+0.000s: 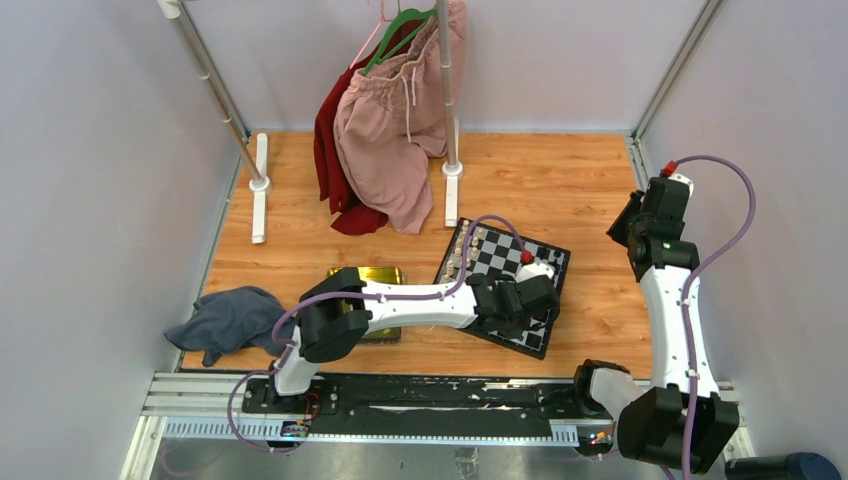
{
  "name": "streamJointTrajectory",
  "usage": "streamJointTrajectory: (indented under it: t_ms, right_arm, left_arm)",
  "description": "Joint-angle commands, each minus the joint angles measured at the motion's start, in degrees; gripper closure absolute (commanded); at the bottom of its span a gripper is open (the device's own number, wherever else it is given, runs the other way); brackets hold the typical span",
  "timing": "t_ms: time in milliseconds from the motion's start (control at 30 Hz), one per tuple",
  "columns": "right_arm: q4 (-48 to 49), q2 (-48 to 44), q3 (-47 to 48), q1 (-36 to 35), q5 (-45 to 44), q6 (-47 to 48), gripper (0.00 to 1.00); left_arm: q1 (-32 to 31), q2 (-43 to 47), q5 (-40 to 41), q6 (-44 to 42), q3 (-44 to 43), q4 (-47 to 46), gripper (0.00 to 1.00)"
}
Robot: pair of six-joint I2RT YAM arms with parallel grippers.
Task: Set up the chess pieces on the board
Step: Place the chess piece on the chessboard.
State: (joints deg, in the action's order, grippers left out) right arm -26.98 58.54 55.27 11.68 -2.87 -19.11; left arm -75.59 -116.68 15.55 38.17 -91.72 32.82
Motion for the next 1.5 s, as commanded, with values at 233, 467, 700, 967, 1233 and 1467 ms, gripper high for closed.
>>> streamJointTrajectory:
  t_ms: [233,467,700,967,1233,1467]
  right_arm:
    - [-0.48,-1.23,-0.78,0.59,0.68,-0.08,0.75]
    - [-0.36,-1.28,-0.91,0.6,0.68,-0.13,0.75]
    - [-0.34,-1.11,-0.77,0.62,0.7,-0.12,0.75]
    - [-0.4,-0.9,-0.68,0.62,0.59,0.04,0.75]
    - [-0.37,-0.8,-0.64,0.56,0.69,-0.13,0.75]
    - [-0.35,-0.98,-0.69,0.62,0.78,-0.13,0.75]
  left_arm:
    - [-0.8,-3.21,-1.28,1.03,-3.6,0.33,1.0]
    - [-0.89,-3.97,-1.58,1.07,-3.9,0.27,1.0]
    - [-0.87,-4.5,-1.88,1.03,-4.42,0.31,1.0]
    - [-1.0,-5.03,-2.54,0.78,-4.91,0.32,1.0]
    - [-0.96,-5.29,-2.87,0.76,-5.08,0.33,1.0]
    - [-0.96,-5.48,-2.85,0.81,-5.22,0.33,1.0]
